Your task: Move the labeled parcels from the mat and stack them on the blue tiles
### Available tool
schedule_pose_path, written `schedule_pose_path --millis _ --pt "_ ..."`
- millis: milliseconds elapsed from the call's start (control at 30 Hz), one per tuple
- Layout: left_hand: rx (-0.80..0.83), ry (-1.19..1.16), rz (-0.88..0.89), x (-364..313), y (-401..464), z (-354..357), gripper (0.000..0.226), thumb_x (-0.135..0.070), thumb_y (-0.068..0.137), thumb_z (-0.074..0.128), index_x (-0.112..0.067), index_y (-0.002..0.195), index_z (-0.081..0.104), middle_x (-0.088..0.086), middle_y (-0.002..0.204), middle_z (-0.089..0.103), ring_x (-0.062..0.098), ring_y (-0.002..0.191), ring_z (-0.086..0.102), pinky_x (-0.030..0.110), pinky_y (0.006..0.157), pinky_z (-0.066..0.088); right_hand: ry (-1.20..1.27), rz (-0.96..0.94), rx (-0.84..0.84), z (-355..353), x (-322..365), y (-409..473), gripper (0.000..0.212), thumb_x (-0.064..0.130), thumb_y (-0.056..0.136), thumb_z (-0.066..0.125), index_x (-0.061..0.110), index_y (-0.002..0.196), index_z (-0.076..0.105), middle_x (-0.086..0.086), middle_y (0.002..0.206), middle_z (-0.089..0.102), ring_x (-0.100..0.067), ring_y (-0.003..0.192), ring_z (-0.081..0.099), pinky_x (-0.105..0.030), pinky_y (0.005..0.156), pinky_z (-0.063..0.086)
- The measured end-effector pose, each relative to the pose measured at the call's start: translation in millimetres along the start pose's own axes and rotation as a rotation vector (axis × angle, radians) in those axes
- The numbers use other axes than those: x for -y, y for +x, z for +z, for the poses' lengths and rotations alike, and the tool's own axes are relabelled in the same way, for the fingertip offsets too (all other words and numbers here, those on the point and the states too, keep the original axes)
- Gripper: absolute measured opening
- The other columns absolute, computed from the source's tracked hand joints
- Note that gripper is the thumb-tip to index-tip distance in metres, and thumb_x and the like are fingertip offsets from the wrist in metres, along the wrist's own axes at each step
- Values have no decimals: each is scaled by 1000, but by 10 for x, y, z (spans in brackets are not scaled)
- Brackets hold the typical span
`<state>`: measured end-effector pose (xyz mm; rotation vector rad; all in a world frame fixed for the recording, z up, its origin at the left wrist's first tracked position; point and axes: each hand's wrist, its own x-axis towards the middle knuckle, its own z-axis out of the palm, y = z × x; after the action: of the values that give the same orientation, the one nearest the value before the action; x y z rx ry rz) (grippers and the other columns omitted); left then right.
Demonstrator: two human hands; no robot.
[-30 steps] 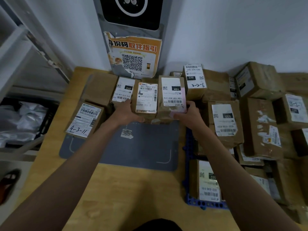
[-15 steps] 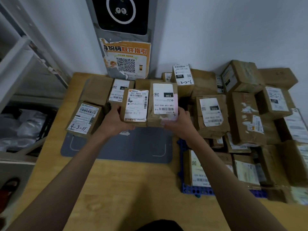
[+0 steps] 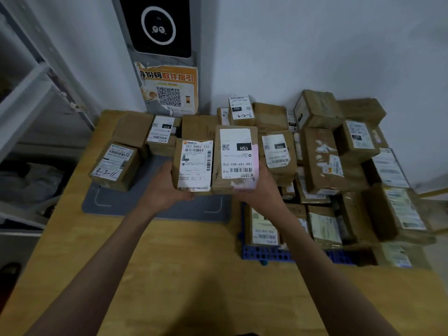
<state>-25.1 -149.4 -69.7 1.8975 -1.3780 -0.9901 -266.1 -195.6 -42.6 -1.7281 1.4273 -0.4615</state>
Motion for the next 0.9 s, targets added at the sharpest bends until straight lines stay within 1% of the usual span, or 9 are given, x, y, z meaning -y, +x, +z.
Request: schedule_pose_path --millis 67,200,333,433,567,667,733,800,900 --pt "11 49 4 -84 -162 85 73 -19 59 89 -15 121 50 0 117 60 18 108 57 42 87 50 -1 -42 17 -87 -84 -148 70 23 82 73 16 143 40 -8 140 47 -28 131 43 -47 106 43" --pt "12 84 2 -275 -470 337 73 -20 62 87 -16 124 48 0 118 58 19 110 55 44 88 50 -36 -41 -24 -272 -342 -454 74 24 80 74 13 144 38 -8 138 47 -29 130 41 -41 101 45" --pt "15 129 -26 -432 -733 659 62 -23 66 85 -18 113 45 -9 99 54 13 92 56 25 60 41 40 -8 -3 -482 -640 -719 77 21 79 76 15 145 37 -7 139 48 -31 129 43 -46 99 48" --pt "35 122 -46 -519 -891 920 65 -24 65 87 -19 113 43 -10 101 53 11 88 53 22 58 38 63 -20 8 -625 -866 -902 74 21 78 75 16 143 39 -5 136 53 -27 122 53 -48 94 51" --pt "47 107 -68 -579 -1090 1215 69 -28 62 87 -21 114 44 -12 104 55 2 88 53 22 60 40 121 -13 -7 -766 -1169 -1150 87 20 78 76 24 148 25 11 131 58 -13 109 60 -27 77 52" --pt "87 103 -68 -632 -1191 1385 74 -32 57 89 -26 114 42 -17 105 54 -2 92 53 22 63 42 201 13 24 -860 -1328 -1273 88 19 76 78 44 141 24 16 132 57 -11 108 64 -29 81 56" --pt "115 116 -69 -671 -1221 1480 77 -35 56 89 -28 115 41 -17 108 54 2 95 55 21 64 42 241 38 45 -919 -1415 -1328 85 17 76 78 53 132 24 19 126 59 -6 106 65 -19 71 56" --pt "139 130 -69 -687 -1210 1572 79 -35 56 89 -28 118 40 -13 113 55 7 100 55 23 68 45 240 50 61 -971 -1505 -1362 81 17 76 78 44 135 30 22 120 60 0 105 63 -10 64 51" --pt "181 162 -82 -697 -1145 1714 84 -37 57 88 -25 125 41 -8 120 57 14 106 56 36 85 51 259 73 98 -1042 -1658 -1364 78 10 77 77 21 141 35 15 122 61 3 104 63 -9 67 50"
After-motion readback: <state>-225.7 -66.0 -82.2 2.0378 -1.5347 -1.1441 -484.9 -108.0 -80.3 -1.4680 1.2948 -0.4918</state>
